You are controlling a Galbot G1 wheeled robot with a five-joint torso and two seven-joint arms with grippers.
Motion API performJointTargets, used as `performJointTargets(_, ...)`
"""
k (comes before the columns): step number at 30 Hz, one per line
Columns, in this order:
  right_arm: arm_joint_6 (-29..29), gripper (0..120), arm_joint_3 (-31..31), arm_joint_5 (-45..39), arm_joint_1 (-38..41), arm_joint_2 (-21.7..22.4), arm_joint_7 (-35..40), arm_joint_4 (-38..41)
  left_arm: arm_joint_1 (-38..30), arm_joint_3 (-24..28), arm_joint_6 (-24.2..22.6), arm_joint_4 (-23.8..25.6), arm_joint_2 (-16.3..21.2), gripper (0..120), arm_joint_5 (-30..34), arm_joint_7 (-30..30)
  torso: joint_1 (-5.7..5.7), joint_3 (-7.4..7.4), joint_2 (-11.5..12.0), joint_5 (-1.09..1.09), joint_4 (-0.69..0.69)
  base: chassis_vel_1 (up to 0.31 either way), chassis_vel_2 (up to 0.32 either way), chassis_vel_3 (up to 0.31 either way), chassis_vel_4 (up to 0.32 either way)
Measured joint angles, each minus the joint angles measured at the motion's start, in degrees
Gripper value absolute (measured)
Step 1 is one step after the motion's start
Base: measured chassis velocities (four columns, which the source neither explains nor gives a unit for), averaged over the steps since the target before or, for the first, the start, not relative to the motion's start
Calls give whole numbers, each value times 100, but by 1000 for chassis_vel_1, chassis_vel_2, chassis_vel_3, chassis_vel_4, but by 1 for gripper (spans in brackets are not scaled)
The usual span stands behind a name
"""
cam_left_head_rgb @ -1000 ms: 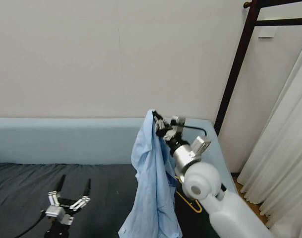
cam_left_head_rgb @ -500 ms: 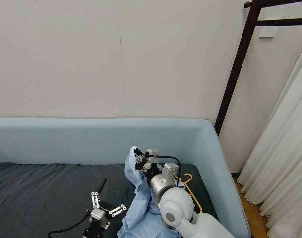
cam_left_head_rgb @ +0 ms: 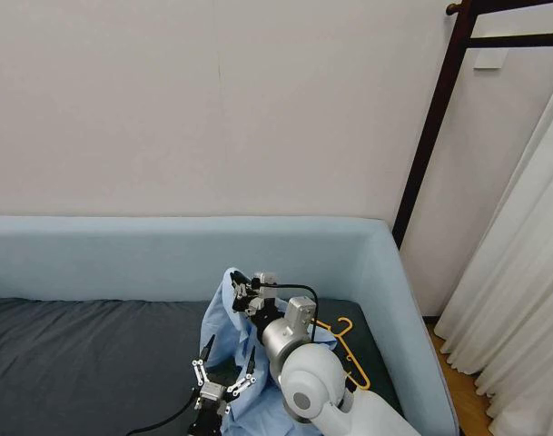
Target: Pick up the clothes from the sofa and hang them on the clothes hanger.
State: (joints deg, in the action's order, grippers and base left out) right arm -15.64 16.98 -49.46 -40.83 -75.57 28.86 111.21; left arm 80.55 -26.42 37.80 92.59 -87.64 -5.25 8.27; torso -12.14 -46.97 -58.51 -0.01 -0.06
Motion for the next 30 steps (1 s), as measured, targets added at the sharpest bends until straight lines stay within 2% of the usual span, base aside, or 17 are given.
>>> performJointTargets(4,-6,0,-21,-3,0,18,-16,5,-83,-36,-82,8,256,98,126,218,0,0,0,0,0,0,0,0,0)
performJointTargets(12,-6,0,-84,-25,-18,-10,-68,-32,-523,179,4,-331,743,100,490,648,0,0,0,0,0,0,0,0,0)
performJointTargets(20,9,0,-125,-51,-16,-38,-75,-84,-783,354,-6,-583,883,100,550,766,0,0,0,0,-1,0,0,0,0)
performJointTargets(25,21,0,-160,-142,-1,-59,-82,-72,-839,419,12,-639,818,92,468,404,0,0,0,0,0,0,0,0,0)
performJointTargets(27,25,0,-165,-186,-5,-84,-85,-54,-877,481,46,-650,778,83,367,40,0,0,0,0,-1,0,0,0,0)
performJointTargets(30,30,0,-164,-193,-20,-124,-82,-55,-890,530,75,-630,768,73,344,-102,0,0,0,0,0,0,0,0,0)
